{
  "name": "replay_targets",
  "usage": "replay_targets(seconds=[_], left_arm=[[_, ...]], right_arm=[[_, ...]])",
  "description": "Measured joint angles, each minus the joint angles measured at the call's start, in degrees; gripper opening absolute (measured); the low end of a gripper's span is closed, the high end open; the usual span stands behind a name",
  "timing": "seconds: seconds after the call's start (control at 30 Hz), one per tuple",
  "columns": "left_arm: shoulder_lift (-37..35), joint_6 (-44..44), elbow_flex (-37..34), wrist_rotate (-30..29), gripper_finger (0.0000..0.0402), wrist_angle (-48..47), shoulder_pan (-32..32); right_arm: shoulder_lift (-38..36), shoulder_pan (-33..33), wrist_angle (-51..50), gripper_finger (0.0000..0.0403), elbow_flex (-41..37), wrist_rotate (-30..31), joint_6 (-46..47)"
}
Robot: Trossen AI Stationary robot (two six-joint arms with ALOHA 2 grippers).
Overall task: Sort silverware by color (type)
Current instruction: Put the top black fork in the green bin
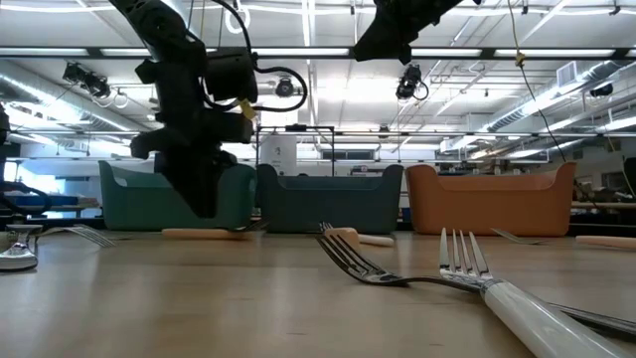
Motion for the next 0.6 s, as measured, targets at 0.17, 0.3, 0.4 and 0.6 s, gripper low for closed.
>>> replay_targets(seconds=[0.17, 0.3, 0.4, 0.6], left_arm=[[2.4, 4.6, 0.0, 0.0, 0.0110, -0.1, -0.5], [5.5, 4.4, 0.2, -3.0, 0.0110, 1.3, -0.7], [7.0, 2.7, 0.3, -6.4, 0.0110, 2.3, -0.6], [7.9, 3.2, 0.3, -5.9, 0.0086, 1.8, -0.7]], right_arm=[[0.0, 0.0, 0.0, 0.0120, 0.0, 0.0, 0.0], [0.0, 0.0, 0.0, 0.0120, 0.0, 0.0, 0.0], [0.0, 0.0, -0.1, 0.0120, 0.0, 0.0, 0.0], [0.0, 0.0, -0.7, 0.0120, 0.0, 0.0, 0.1]])
